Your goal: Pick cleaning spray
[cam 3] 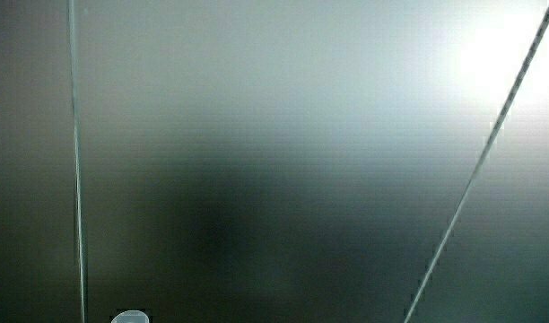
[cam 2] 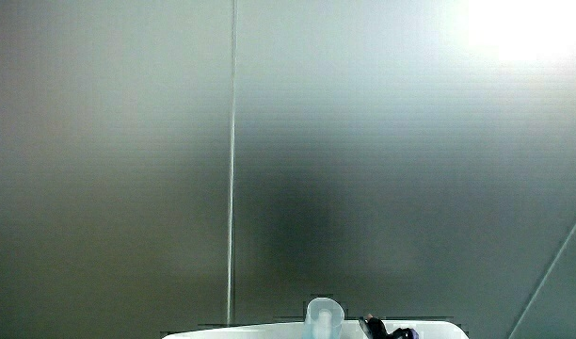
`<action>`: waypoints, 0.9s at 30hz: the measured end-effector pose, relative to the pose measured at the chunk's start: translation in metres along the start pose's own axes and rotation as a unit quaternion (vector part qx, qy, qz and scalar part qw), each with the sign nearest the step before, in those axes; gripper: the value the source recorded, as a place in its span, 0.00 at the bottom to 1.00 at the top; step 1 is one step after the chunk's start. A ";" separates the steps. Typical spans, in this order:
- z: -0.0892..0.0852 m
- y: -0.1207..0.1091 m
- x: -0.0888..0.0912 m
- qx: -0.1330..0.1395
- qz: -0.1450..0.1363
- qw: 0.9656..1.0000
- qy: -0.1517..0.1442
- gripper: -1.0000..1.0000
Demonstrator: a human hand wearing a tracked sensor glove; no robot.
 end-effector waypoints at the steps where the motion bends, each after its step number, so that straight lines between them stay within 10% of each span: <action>1: 0.001 0.001 0.001 0.003 -0.003 1.000 -0.002 0.50; 27: -0.013 0.019 -0.019 0.009 0.024 1.000 0.002 0.54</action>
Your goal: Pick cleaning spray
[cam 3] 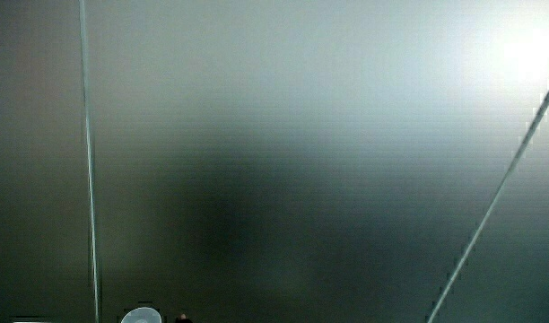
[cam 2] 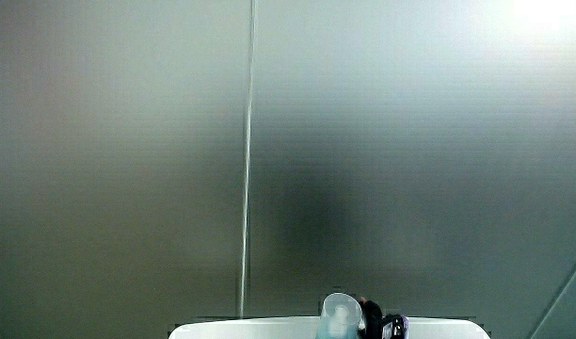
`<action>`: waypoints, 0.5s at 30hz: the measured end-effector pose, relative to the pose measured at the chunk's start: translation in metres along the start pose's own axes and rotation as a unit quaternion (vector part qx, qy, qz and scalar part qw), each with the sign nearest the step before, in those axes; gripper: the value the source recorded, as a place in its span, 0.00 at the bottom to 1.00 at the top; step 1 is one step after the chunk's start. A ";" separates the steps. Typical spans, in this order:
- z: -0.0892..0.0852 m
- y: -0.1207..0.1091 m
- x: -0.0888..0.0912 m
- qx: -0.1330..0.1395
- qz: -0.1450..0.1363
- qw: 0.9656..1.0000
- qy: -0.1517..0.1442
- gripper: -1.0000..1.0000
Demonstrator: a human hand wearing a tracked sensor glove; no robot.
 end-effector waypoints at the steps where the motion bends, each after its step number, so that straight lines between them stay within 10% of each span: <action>1: -0.001 0.001 -0.003 -0.007 0.010 1.000 0.005 0.57; 15: -0.002 -0.001 -0.008 0.013 0.023 1.000 -0.003 1.00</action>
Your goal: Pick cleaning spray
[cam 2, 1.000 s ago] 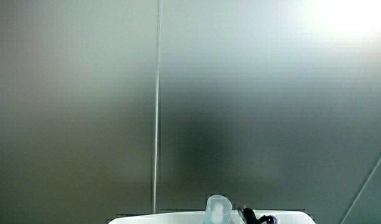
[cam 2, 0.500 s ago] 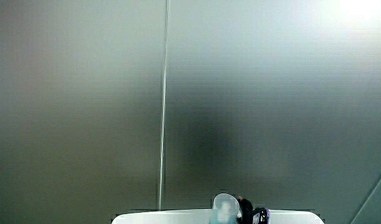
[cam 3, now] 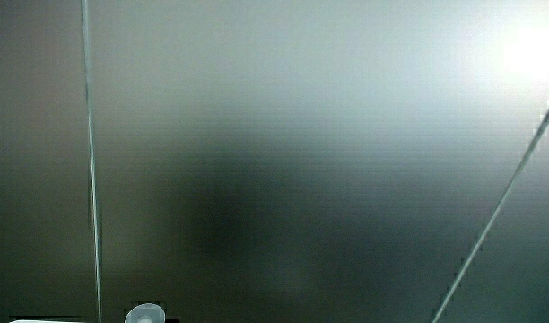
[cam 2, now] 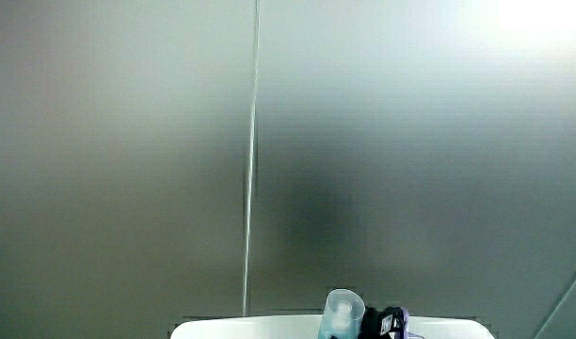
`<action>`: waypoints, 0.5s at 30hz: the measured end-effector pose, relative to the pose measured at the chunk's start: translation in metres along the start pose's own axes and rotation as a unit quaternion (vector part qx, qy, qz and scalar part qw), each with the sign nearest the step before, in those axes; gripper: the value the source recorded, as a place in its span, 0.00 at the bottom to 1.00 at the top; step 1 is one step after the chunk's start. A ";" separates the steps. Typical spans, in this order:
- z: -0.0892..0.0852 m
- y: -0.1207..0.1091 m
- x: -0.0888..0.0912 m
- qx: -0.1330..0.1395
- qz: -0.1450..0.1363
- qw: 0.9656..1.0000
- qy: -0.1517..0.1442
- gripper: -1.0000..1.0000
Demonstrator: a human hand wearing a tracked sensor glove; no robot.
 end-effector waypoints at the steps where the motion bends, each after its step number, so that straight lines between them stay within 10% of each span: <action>1: -0.001 -0.001 -0.002 0.001 -0.001 1.000 0.003 1.00; 15: 0.000 -0.002 -0.002 0.006 0.006 1.000 0.013 1.00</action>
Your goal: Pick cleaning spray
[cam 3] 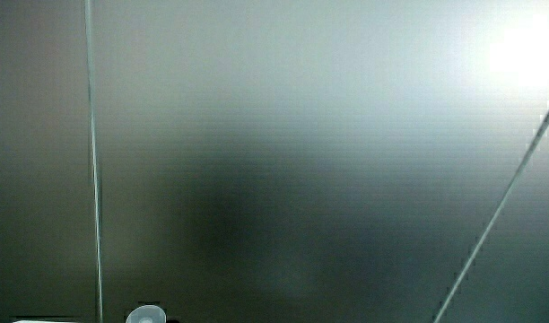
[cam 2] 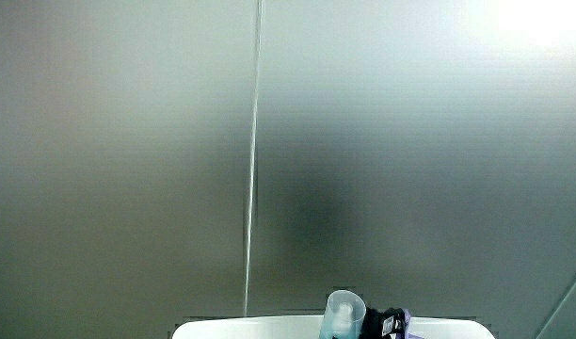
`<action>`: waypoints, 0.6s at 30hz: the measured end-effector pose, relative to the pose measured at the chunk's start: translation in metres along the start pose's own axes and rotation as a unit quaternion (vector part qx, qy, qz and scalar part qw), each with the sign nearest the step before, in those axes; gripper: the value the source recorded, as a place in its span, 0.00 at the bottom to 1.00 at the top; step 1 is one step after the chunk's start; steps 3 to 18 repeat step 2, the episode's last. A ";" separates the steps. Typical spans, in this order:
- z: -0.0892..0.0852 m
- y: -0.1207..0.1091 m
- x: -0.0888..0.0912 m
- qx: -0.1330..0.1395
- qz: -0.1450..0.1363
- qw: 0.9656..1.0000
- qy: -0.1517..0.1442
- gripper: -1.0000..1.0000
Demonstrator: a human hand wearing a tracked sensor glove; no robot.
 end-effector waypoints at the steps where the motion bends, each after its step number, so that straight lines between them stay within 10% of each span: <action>1: -0.001 0.001 0.001 -0.002 -0.001 1.000 -0.002 1.00; 18: -0.002 0.002 0.002 -0.001 0.005 1.000 -0.005 1.00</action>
